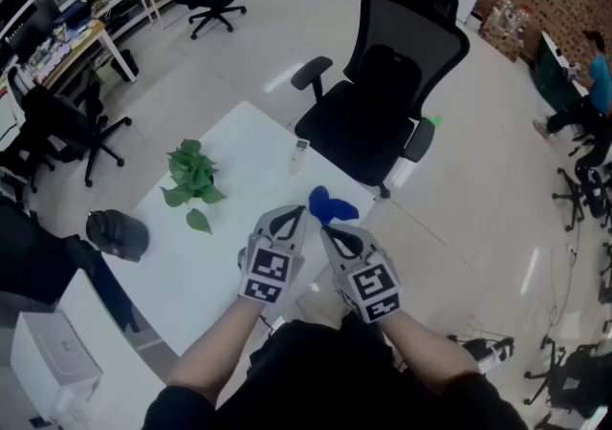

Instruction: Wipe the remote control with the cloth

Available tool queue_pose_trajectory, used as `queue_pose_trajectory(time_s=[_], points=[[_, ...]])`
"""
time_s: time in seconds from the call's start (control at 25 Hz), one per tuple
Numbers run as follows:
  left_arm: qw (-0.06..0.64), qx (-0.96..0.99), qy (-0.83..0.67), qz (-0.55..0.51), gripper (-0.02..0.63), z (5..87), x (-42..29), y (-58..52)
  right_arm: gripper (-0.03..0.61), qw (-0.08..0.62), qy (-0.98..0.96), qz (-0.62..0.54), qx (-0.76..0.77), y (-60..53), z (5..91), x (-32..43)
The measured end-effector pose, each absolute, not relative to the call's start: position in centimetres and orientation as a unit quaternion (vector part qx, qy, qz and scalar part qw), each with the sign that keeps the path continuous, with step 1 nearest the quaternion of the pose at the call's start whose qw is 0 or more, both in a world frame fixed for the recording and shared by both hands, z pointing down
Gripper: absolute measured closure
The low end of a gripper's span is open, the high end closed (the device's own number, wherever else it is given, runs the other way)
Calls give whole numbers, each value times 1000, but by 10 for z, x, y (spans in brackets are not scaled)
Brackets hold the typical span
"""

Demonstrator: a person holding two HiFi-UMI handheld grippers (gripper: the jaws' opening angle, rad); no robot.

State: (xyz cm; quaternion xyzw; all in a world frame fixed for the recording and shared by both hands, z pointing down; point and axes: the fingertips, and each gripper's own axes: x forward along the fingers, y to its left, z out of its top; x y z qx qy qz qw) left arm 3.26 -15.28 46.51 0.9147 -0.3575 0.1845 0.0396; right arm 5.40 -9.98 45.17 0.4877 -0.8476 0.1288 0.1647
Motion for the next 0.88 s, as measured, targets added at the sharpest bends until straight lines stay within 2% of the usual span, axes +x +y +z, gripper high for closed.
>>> queue_pose_trajectory(time_s=[0.2,0.6,0.76,0.88], points=[[58,909,-370,181,605,477,24,-187,571,172,-846,132,487,-113,468,55],[134,866,-418,240,383,564,44,-295,571,190,-849,183,457,-160,504,84],[160,835,-445,282,336,619,50,-338,571,199,-857,196,432,-184,518,99],[170,815,-459,309,330,651,52,-361,571,203,-864,201,414,-199,530,108]])
